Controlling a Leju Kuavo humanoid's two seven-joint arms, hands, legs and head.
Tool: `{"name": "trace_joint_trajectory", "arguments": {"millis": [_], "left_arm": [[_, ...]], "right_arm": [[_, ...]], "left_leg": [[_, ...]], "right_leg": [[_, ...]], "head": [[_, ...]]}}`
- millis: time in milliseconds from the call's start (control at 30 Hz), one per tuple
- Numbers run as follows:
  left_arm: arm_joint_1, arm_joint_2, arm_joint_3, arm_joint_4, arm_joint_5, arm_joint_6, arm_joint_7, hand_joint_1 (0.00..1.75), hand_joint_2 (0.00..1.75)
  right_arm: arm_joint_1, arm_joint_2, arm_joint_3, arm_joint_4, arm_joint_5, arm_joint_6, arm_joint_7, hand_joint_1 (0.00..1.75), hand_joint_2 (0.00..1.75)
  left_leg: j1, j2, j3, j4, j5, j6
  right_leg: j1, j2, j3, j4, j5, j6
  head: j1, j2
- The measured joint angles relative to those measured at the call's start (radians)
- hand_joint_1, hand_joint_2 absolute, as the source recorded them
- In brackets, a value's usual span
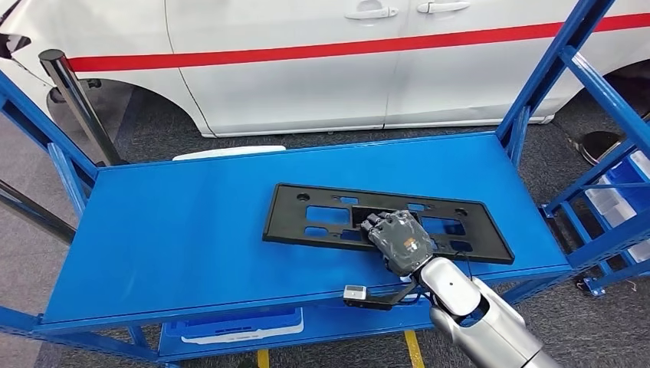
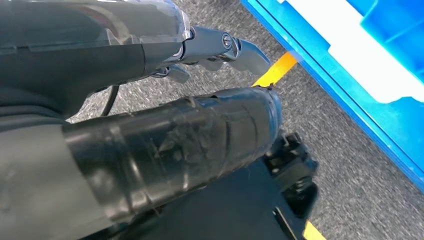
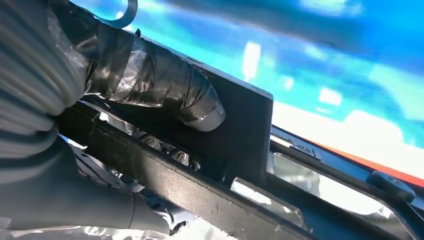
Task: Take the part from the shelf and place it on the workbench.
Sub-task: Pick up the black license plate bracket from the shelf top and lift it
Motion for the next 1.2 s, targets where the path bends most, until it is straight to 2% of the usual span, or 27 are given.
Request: {"name": "trace_joint_trajectory", "arguments": {"millis": [33,100,133,167,267,333,367,433,467,500,533,600,633,667,700,767,833,867,933,967,1000,1033,1067,1133,1167,1200], "left_arm": [[0.0,0.0,0.0,0.0,0.001,0.001,0.0,0.0,0.0],[-0.001,0.001,0.0,0.0,0.003,0.004,0.0,0.0,0.0],[-0.002,0.001,0.0,0.0,0.004,0.005,0.0,0.0,0.0],[-0.003,0.001,0.0,0.0,0.004,0.005,-0.001,0.0,0.0],[-0.001,0.001,0.0,0.0,0.005,0.006,-0.001,0.0,0.0],[-0.003,0.001,0.0,0.0,0.005,0.006,-0.001,0.0,0.0],[-0.004,0.001,0.0,0.0,0.005,0.006,-0.001,0.0,0.0],[-0.006,0.001,0.0,0.0,0.005,0.005,0.0,0.0,0.0],[-0.006,0.001,0.0,0.0,0.004,0.005,0.0,0.0,0.0],[-0.006,0.001,0.0,0.0,0.004,0.005,0.001,0.0,0.0],[-0.006,0.001,0.0,0.0,0.004,0.005,0.001,0.0,0.0],[-0.008,-0.001,0.0,0.0,0.005,0.002,-0.001,0.0,0.0],[-0.01,-0.002,0.0,0.0,0.005,0.0,-0.003,0.0,0.0],[-0.011,-0.003,0.0,0.0,0.006,-0.003,-0.006,0.0,0.0],[-0.012,-0.004,0.0,0.0,0.007,-0.007,-0.01,0.0,0.0],[-0.013,-0.004,0.0,0.0,0.01,-0.013,-0.014,0.0,0.0],[-0.013,-0.005,0.0,0.0,0.013,-0.013,-0.016,0.0,0.0],[-0.013,-0.006,0.0,0.0,0.014,-0.013,-0.016,0.0,0.0],[-0.013,-0.006,0.0,0.0,0.015,-0.013,-0.016,0.0,0.0],[-0.012,-0.006,0.0,0.0,0.015,-0.013,-0.016,0.0,0.0],[-0.011,-0.006,0.0,0.0,0.016,-0.013,-0.016,0.0,0.0],[-0.011,-0.006,0.0,0.0,0.016,-0.013,-0.016,0.0,0.0],[-0.011,-0.006,0.0,0.0,0.016,-0.013,-0.017,0.0,0.0],[-0.012,-0.006,0.0,0.0,0.017,-0.015,-0.019,0.0,0.0],[-0.013,-0.006,0.0,0.0,0.019,-0.018,-0.021,0.0,0.44],[-0.014,-0.006,0.0,0.0,0.02,-0.022,-0.025,0.0,0.87]], "right_arm": [[0.006,-0.002,0.0,-0.014,0.024,-0.004,0.008,1.75,1.75],[0.014,-0.005,0.0,-0.04,0.085,-0.016,0.033,1.75,1.75],[0.015,-0.006,0.0,-0.052,0.125,-0.026,0.05,1.75,1.75],[0.015,-0.007,0.0,-0.063,0.165,-0.035,0.067,1.75,1.75],[0.016,-0.008,0.002,-0.097,0.281,-0.049,0.112,1.75,1.75],[0.014,-0.009,0.003,-0.119,0.315,-0.049,0.137,1.75,1.75],[0.01,-0.009,0.007,-0.128,0.317,-0.047,0.152,1.75,1.75],[-0.013,-0.014,0.032,-0.141,0.32,-0.033,0.194,1.75,1.75],[-0.035,-0.017,0.058,-0.145,0.321,-0.02,0.218,1.75,1.75],[-0.061,-0.021,0.088,-0.148,0.321,-0.004,0.237,1.75,1.75],[-0.09,-0.023,0.121,-0.15,0.322,0.01,0.253,1.75,1.75],[-0.143,-0.022,0.177,-0.16,0.322,0.022,0.272,1.75,1.75],[-0.167,-0.018,0.202,-0.167,0.322,0.022,0.283,1.75,1.75],[-0.188,-0.01,0.226,-0.174,0.323,0.017,0.299,1.75,1.75],[-0.205,-0.002,0.249,-0.18,0.323,0.01,0.316,1.75,1.75],[-0.225,0.014,0.289,-0.192,0.323,-0.005,0.346,1.75,1.75],[-0.23,0.027,0.312,-0.202,0.323,-0.016,0.362,1.75,1.75],[-0.231,0.035,0.318,-0.206,0.323,-0.024,0.365,1.75,1.75],[-0.228,0.053,0.325,-0.211,0.323,-0.046,0.367,1.75,1.75],[-0.224,0.061,0.329,-0.212,0.323,-0.056,0.366,1.75,1.75],[-0.219,0.068,0.333,-0.214,0.323,-0.063,0.365,1.75,1.75],[-0.215,0.074,0.336,-0.214,0.323,-0.068,0.365,1.75,1.75],[-0.212,0.079,0.338,-0.214,0.323,-0.072,0.364,1.75,1.75],[-0.21,0.09,0.341,-0.216,0.323,-0.078,0.362,1.75,1.75],[-0.209,0.097,0.342,-0.218,0.323,-0.081,0.359,1.75,1.75],[-0.207,0.103,0.343,-0.22,0.323,-0.083,0.357,1.75,1.75]], "left_leg": [[0.001,0.0,0.017,-0.04,0.031,0.0],[0.003,0.0,0.079,-0.178,0.099,0.002],[0.003,0.0,0.102,-0.23,0.116,0.005],[0.002,-0.001,0.115,-0.258,0.121,0.007],[-0.001,-0.003,0.117,-0.27,0.122,0.02],[0.002,-0.002,0.119,-0.277,0.128,0.032],[0.003,-0.001,0.12,-0.28,0.13,0.036],[0.001,0.001,0.12,-0.281,0.13,0.04],[0.001,0.001,0.12,-0.281,0.13,0.041],[0.0,0.002,0.12,-0.281,0.129,0.041],[0.0,0.002,0.12,-0.28,0.129,0.041],[0.0,0.0,0.122,-0.28,0.128,0.039],[-0.002,0.0,0.122,-0.279,0.128,0.036],[-0.003,-0.001,0.12,-0.279,0.129,0.033],[-0.004,-0.001,0.118,-0.279,0.129,0.028],[-0.005,-0.001,0.116,-0.282,0.131,0.018],[-0.003,-0.001,0.107,-0.26,0.112,0.009],[-0.002,-0.001,0.091,-0.222,0.088,0.005],[-0.001,0.0,0.033,-0.096,0.027,0.001],[-0.001,0.0,0.006,-0.038,0.007,0.0],[-0.001,0.0,-0.01,-0.008,0.005,0.0],[-0.001,0.0,-0.008,-0.015,0.021,0.0],[-0.001,0.0,0.013,-0.06,0.053,0.001],[-0.001,0.0,0.073,-0.19,0.112,0.004],[-0.002,0.0,0.095,-0.236,0.125,0.006],[-0.003,-0.001,0.105,-0.259,0.127,0.008]], "right_leg": [[0.0,0.0,0.0,0.003,-0.003,0.001],[0.001,0.002,0.0,0.013,-0.01,0.007],[0.002,0.002,-0.003,0.019,-0.013,0.011],[0.003,0.002,-0.005,0.023,-0.015,0.016],[0.003,0.002,-0.01,0.024,-0.015,0.028],[0.001,0.002,-0.024,0.053,-0.038,0.037],[-0.001,0.001,-0.045,0.098,-0.064,0.041],[-0.004,0.001,-0.102,0.221,-0.121,0.047],[-0.005,0.0,-0.126,0.269,-0.134,0.049],[-0.006,0.0,-0.136,0.287,-0.129,0.05],[-0.006,0.0,-0.128,0.268,-0.107,0.049],[-0.006,0.0,-0.07,0.146,-0.041,0.042],[-0.004,0.001,-0.041,0.084,-0.019,0.039],[-0.002,0.001,-0.022,0.043,-0.008,0.036],[0.001,0.002,-0.016,0.026,-0.01,0.034],[0.003,0.002,-0.014,0.02,-0.009,0.027],[0.0,0.0,-0.01,0.013,-0.006,0.015],[-0.001,-0.001,-0.008,0.01,-0.004,0.009],[0.001,-0.003,-0.008,0.009,-0.006,0.001],[0.003,-0.003,-0.007,0.01,-0.006,-0.001],[0.004,-0.003,-0.007,0.011,-0.007,-0.002],[0.005,-0.002,-0.007,0.013,-0.008,-0.003],[0.005,-0.002,-0.006,0.015,-0.01,-0.003],[0.006,-0.001,-0.007,0.023,-0.016,0.0],[0.008,0.0,-0.009,0.027,-0.018,0.003],[0.009,0.0,-0.012,0.029,-0.018,0.007]], "head": [[0.0,0.0],[0.0,0.0],[0.0,0.0],[0.0,0.0],[0.0,0.0],[0.001,0.0],[0.001,0.0],[0.001,0.0],[0.001,0.0],[0.001,0.0],[0.001,0.0],[0.001,0.0],[0.001,0.0],[0.001,0.0],[0.001,0.0],[0.0,0.0],[0.0,0.0],[0.0,0.0],[-0.001,0.0],[-0.001,0.0],[-0.001,0.0],[-0.001,0.0],[-0.001,0.0],[-0.001,0.0],[0.0,0.0],[0.0,0.0]]}}
